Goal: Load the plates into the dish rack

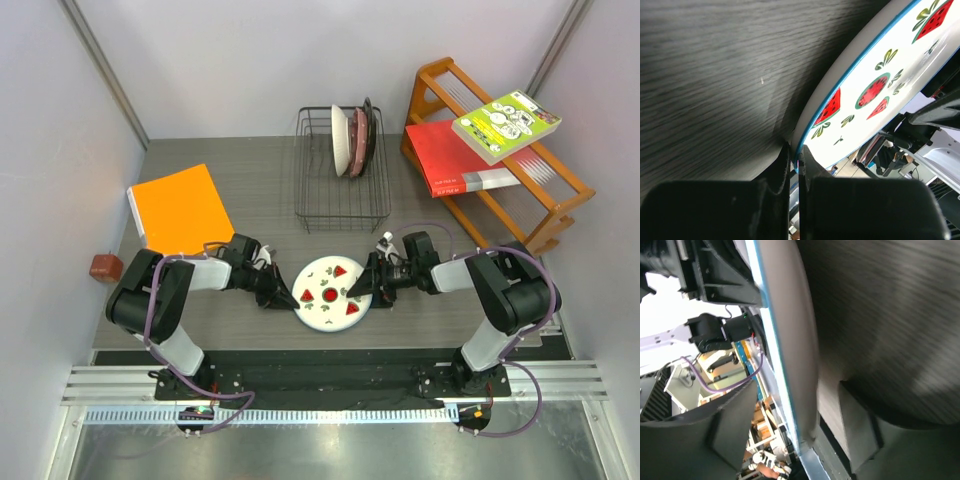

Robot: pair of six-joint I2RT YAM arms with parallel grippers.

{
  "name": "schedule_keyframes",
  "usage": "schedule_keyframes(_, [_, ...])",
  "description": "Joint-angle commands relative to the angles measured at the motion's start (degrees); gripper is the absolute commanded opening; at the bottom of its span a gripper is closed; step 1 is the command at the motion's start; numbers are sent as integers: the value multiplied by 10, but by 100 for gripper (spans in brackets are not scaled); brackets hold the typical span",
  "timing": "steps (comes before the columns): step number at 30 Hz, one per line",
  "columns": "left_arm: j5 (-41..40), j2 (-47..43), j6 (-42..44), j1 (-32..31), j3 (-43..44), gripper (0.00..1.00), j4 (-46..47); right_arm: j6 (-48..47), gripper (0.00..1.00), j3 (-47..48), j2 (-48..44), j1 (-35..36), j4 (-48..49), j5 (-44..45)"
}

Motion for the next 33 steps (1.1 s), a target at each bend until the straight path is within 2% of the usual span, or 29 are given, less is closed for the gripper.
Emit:
schedule_keyframes(1, [-49,13,12,6,8,0,-1,12,68,-4,3,5,1,69])
schedule_keyframes(6, [-48,5,11,6,7,0,-6,49,57,2,-8,4,41,68])
schedule_keyframes(13, [-54,-6,11,6,5,0,-11,51,55,12,-30,-28,27,72])
schedule_keyframes(23, [-68,5,15,6,27,1,-14,43,33,14,-43,-36,26,60])
schedule_keyframes(27, [-82,13,32,6,45,9,-28,26,28,25,-42,-33,22,56])
schedule_keyframes(28, [-85,15,36,5,50,12,-31,17,22,35,-42,-33,4,56])
schedule_keyframes(29, [-90,15,41,6,59,22,-40,5,17,41,-46,-33,-9,57])
schedule_keyframes(30, [-100,15,51,6,66,27,-47,-16,11,47,-47,-33,-25,60])
schedule_keyframes(31, [-104,13,58,6,71,32,-54,-24,1,58,-50,-33,-48,59])
schedule_keyframes(32, [-107,11,65,5,84,42,-60,-31,1,64,-54,-34,-57,58])
schedule_keyframes(33, [-117,8,76,6,89,47,-66,-40,1,71,-61,-34,-69,56])
